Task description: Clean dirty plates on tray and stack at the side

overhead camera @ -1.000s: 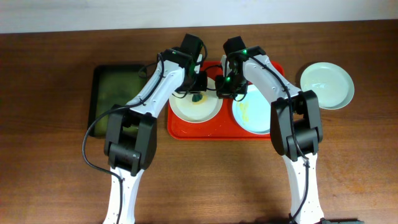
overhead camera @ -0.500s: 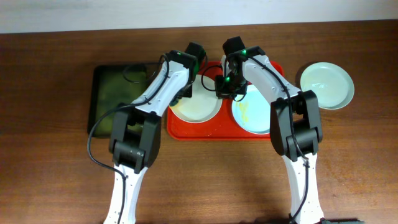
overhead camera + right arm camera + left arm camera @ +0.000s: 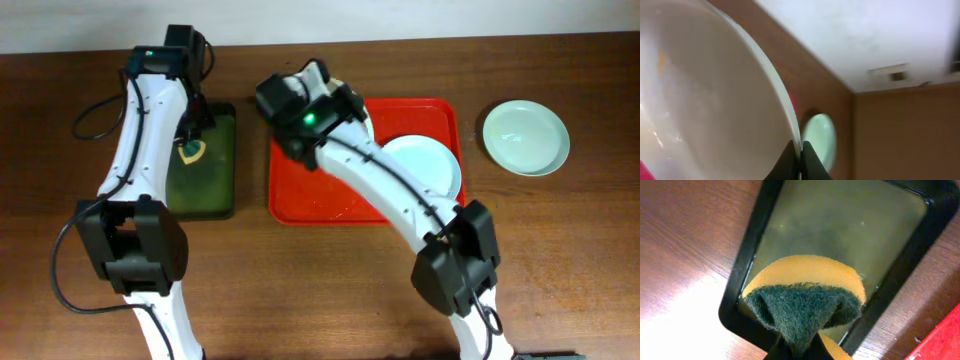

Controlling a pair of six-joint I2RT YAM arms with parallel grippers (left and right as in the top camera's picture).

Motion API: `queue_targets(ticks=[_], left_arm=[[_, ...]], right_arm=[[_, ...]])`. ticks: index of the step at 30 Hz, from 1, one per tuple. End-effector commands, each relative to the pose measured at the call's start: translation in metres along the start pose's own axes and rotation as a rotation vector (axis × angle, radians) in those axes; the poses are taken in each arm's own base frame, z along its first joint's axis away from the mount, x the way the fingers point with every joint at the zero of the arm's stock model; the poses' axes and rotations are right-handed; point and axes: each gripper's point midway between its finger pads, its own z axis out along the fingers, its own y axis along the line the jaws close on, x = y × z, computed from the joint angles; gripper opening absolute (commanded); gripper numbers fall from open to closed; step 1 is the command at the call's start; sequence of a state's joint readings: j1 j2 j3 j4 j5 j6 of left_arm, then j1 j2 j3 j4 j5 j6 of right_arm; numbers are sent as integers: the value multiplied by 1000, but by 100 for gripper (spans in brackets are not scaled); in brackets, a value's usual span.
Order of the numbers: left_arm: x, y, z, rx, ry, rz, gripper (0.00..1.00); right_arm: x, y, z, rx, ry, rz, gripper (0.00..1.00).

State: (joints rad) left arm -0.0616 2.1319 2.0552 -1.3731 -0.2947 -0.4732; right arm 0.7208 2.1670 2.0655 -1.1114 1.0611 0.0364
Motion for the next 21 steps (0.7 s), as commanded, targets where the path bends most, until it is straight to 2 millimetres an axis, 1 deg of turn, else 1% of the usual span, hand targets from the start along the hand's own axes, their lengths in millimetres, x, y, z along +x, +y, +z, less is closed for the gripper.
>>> queue_targets(ticks=[1, 2, 3, 4, 6, 7, 8, 9, 10, 11, 12, 13, 14, 15, 16, 17, 20, 21], left_arm=[[-2, 9, -2, 0, 4, -33, 0], [-2, 9, -1, 0, 4, -33, 0], [-2, 10, -1, -1, 4, -33, 0], [-2, 9, -2, -1, 4, -32, 0], [-2, 9, -2, 0, 4, -32, 0], [-2, 9, -2, 0, 4, -32, 0], [-2, 9, -2, -1, 5, -32, 0], [-1, 8, -2, 10, 10, -32, 0], [3, 0, -2, 54, 31, -32, 0], [4, -6, -2, 85, 41, -33, 0], [6, -14, -4, 122, 51, -18, 0], [11, -27, -7, 178, 68, 17, 0], [16, -43, -9, 229, 74, 67, 0], [22, -59, -11, 257, 73, 107, 0], [30, -77, -10, 268, 64, 147, 0], [40, -93, -10, 276, 58, 185, 0], [55, -125, -9, 303, 32, 252, 0], [61, -135, -9, 312, 23, 272, 0]], right_arm=[[-15, -41, -41, 258, -73, -87, 4], [-16, -44, -48, 297, -83, -99, 4], [-17, -43, -52, 305, -91, -100, 4], [-18, -37, -51, 269, -95, -99, 4], [-10, 23, -25, -152, -58, -95, 4], [-4, 41, -13, -315, -25, -75, 4], [5, 58, 4, -524, 25, -26, 4], [13, 65, 21, -722, 76, 49, 4], [23, 64, 39, -910, 129, 145, 4], [31, 62, 49, -1024, 162, 211, 4], [42, 62, 62, -1142, 206, 285, 4], [56, 66, 76, -1198, 250, 329, 4], [70, 75, 88, -1226, 293, 354, 4], [79, 86, 96, -1245, 313, 360, 4], [89, 106, 104, -1253, 311, 361, 4], [93, 120, 106, -1257, 299, 355, 4], [95, 145, 103, -1264, 261, 330, 4], [95, 150, 102, -1266, 252, 325, 4]])
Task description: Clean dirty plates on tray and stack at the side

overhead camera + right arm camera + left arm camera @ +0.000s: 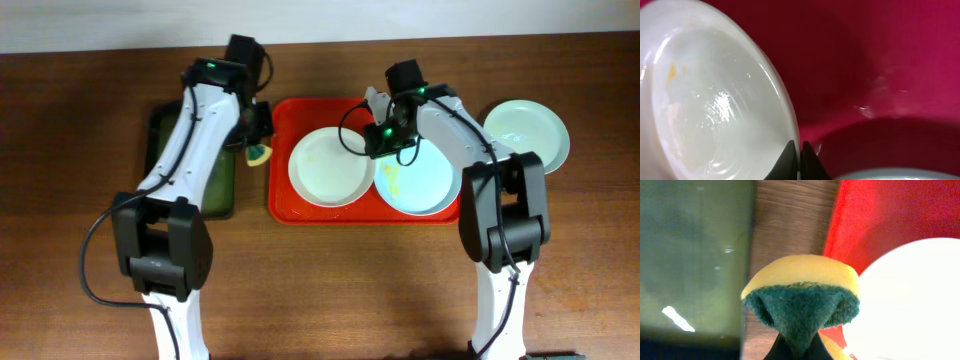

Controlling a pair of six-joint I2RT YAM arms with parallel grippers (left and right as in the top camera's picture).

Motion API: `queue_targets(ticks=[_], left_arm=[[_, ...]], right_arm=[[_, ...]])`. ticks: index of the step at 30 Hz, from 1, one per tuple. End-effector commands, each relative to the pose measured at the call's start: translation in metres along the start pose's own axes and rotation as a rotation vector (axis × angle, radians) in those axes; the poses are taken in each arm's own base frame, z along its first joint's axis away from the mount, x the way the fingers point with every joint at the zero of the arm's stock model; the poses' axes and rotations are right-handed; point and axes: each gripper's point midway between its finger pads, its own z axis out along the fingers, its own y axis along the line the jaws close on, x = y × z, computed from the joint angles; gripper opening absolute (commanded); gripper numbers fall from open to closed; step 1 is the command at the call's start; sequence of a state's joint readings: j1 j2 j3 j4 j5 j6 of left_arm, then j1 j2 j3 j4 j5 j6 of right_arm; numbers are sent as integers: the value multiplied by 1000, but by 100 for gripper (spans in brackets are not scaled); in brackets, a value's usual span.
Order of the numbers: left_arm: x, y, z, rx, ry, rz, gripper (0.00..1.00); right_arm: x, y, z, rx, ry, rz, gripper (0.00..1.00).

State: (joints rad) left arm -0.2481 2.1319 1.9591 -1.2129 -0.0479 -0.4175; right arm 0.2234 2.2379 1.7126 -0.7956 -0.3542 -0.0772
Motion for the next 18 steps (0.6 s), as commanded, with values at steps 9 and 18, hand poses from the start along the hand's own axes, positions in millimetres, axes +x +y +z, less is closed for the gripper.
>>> queue_targets(ticks=[9, 18], left_arm=[[27, -99, 36, 170, -79, 162, 6], [24, -106, 74, 214, -168, 174, 42]], right_arm=[[1, 19, 18, -20, -23, 4, 34], [2, 17, 19, -12, -22, 5, 34]])
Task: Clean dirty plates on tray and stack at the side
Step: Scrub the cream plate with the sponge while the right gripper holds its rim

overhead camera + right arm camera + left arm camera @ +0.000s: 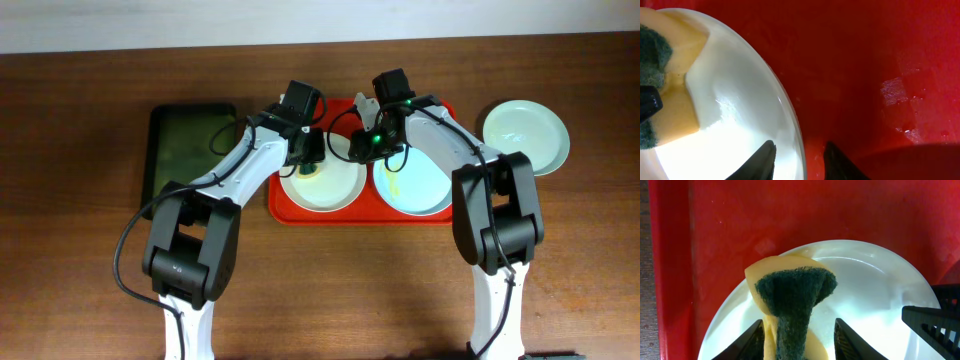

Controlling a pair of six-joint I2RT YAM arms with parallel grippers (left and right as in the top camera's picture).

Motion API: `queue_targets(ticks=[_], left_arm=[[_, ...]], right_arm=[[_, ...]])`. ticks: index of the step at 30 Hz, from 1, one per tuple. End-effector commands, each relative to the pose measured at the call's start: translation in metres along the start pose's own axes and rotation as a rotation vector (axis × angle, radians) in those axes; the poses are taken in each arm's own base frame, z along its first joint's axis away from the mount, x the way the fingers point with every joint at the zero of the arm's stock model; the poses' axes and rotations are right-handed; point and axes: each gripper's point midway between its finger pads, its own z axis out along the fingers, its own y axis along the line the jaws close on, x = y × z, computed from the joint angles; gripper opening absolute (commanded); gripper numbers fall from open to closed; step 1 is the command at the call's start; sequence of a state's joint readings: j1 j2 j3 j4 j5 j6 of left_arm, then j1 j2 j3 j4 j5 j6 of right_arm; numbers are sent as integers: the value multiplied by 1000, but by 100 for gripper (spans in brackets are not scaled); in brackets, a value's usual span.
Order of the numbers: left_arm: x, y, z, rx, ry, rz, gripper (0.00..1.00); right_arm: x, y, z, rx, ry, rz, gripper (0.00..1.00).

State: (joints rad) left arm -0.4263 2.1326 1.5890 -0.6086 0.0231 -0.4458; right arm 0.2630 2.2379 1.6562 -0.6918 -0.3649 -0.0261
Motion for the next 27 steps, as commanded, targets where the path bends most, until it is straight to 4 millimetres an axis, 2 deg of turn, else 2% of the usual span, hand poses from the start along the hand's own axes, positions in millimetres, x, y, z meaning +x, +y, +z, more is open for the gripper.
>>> queue_targets(ticks=[1, 2, 4, 8, 12, 14, 15, 16, 17, 18, 19, 21, 22, 23, 24, 25, 27], left_arm=[[0, -2, -2, 6, -3, 34, 41], [0, -1, -2, 5, -1, 33, 32], [7, 1, -2, -2, 25, 32, 25], [14, -9, -1, 2, 36, 54, 24], [15, -7, 1, -1, 40, 54, 15], [17, 0, 6, -33, 28, 54, 14], [16, 5, 7, -59, 18, 54, 0], [15, 5, 7, -57, 12, 54, 0], [15, 0, 7, -34, 16, 55, 0], [16, -18, 0, 66, 37, 76, 0], [8, -32, -14, 131, 21, 83, 0], [1, -38, -28, 155, -6, 82, 0], [6, -41, -26, 177, 16, 82, 0], [12, -37, -23, 164, 30, 82, 0], [18, -29, -17, 127, 37, 79, 0], [19, -18, -12, 74, 31, 77, 0], [19, 21, -3, -121, -3, 75, 0]], right_arm=[[5, 1, 2, 8, 11, 6, 34], [5, 1, 2, 8, 11, 6, 34], [4, 1, 2, 8, 10, 6, 34], [3, 1, 2, 8, 4, 4, 34], [3, 1, 2, 8, 4, 4, 34], [3, 1, 2, 8, 5, 4, 34], [3, 1, 2, 8, 4, 4, 34], [3, 1, 2, 8, 4, 4, 34], [3, 1, 2, 8, 4, 4, 34], [3, 1, 2, 8, 4, 4, 34], [2, 1, 2, 8, 2, 3, 34], [1, 1, 2, 8, -3, 1, 34], [0, 1, 2, 8, -8, 0, 33], [-1, 1, 2, 8, -10, -1, 24], [-1, 1, 2, 8, -10, -1, 13], [-1, 1, 2, 8, -10, -1, 5], [1, 1, 2, 8, -3, 2, 4]])
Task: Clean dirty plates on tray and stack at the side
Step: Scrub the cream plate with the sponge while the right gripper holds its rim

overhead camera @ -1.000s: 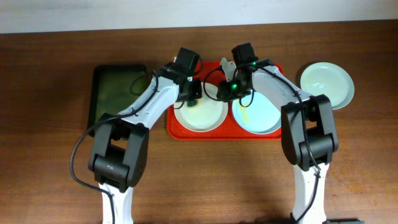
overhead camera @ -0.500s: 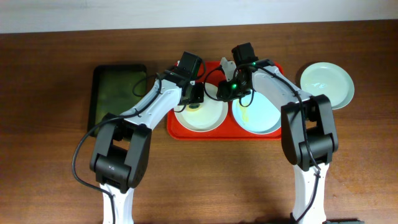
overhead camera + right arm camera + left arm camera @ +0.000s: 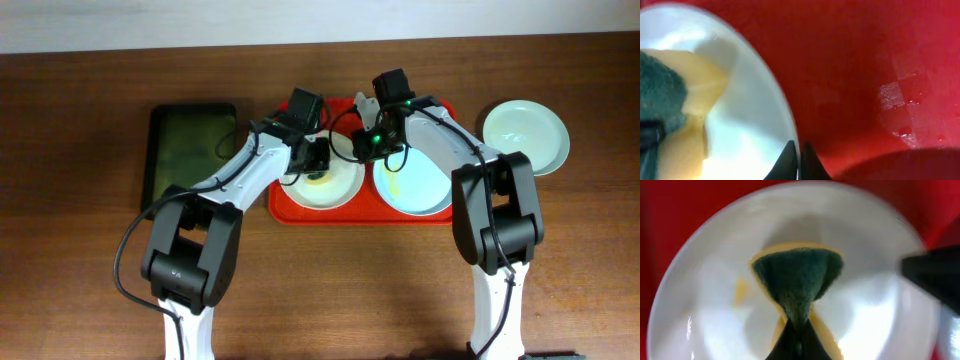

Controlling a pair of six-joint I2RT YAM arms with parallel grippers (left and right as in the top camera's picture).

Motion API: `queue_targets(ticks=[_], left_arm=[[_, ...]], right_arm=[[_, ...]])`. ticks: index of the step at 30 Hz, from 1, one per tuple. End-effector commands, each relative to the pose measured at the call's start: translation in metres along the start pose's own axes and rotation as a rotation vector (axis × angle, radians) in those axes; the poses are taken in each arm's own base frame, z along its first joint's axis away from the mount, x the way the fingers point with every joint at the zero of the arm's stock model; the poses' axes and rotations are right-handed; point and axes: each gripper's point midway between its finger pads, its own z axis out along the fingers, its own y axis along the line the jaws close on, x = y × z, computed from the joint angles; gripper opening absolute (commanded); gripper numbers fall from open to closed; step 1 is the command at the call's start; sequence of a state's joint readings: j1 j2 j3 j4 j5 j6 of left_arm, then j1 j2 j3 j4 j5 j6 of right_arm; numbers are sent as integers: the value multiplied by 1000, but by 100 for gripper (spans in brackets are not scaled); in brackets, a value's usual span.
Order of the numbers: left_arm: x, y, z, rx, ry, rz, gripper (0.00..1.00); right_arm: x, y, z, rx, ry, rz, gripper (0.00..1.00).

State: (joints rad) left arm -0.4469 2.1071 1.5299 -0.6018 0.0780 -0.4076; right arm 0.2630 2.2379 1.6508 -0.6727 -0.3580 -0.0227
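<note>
A white plate (image 3: 338, 190) lies in the left half of the red tray (image 3: 440, 108). My left gripper (image 3: 318, 165) is shut on a yellow and green sponge (image 3: 797, 275), which presses on the middle of this plate (image 3: 705, 295). A yellow smear shows beside the sponge. My right gripper (image 3: 362, 150) is shut on the plate's right rim (image 3: 782, 107), fingers on either side of the edge. The sponge (image 3: 685, 100) also shows in the right wrist view. A pale blue plate (image 3: 415, 185) with yellow stains lies in the tray's right half.
One pale green plate (image 3: 526, 137) sits on the table right of the tray. A black tray of greenish water (image 3: 190, 150) stands left of the red tray. Both arms cross over the red tray's far side.
Both grippers had their jaws apart then; now the left is shut on the sponge and the right on the plate's rim. The sponge sits nearer the plate's middle.
First my left gripper held the sponge over the black water tray while the right held the white plate tilted up. Then the plate lay in the red tray and the sponge hung between the trays. Later the sponge stood on the plate, and now it presses there.
</note>
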Motion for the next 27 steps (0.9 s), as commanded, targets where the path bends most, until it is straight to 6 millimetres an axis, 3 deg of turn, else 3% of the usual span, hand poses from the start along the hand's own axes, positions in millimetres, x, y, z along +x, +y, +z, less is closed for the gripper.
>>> queue_targets(ticks=[1, 3, 4, 7, 8, 10, 14, 15, 17, 18, 21, 24, 27], left_arm=[[-4, 49, -8, -252, -66, 12, 0], [-11, 73, -18, -355, -89, -3, 0], [-18, 75, -27, -353, -104, -16, 0], [-40, 65, -59, -314, -186, -31, 0], [-38, 49, -62, -220, -174, -61, 0], [-28, 15, -50, -20, -99, -58, 0], [-15, -8, 1, 100, -24, -88, 0], [-10, -2, 14, 68, -11, -88, 0], [-10, 43, 22, -174, -47, -94, 0], [-11, 72, 14, -338, -79, -89, 0], [-15, 111, -17, -595, -125, -63, 0], [-32, 104, -63, -583, -206, -80, 0], [-55, 86, -147, -475, -362, -130, 0]], right_arm=[[4, 2, 1, 1, 12, 4, 4], [6, 2, 2, 1, 15, 5, 4], [6, 2, 2, 1, 15, 5, 4], [6, -2, 2, 21, 15, 13, 4], [6, -7, 2, 52, 15, 39, 4], [6, -7, 2, 53, 14, 41, 4], [4, -7, 2, 53, 9, 40, 4], [4, -7, 2, 54, 8, 40, 4], [4, -7, 2, 54, 9, 40, 4], [4, -7, 2, 54, 8, 39, 4], [4, -7, 2, 54, 7, 38, 4], [-3, -7, -1, 58, -14, 27, 4], [-22, -4, -27, 94, -63, -17, 4]])
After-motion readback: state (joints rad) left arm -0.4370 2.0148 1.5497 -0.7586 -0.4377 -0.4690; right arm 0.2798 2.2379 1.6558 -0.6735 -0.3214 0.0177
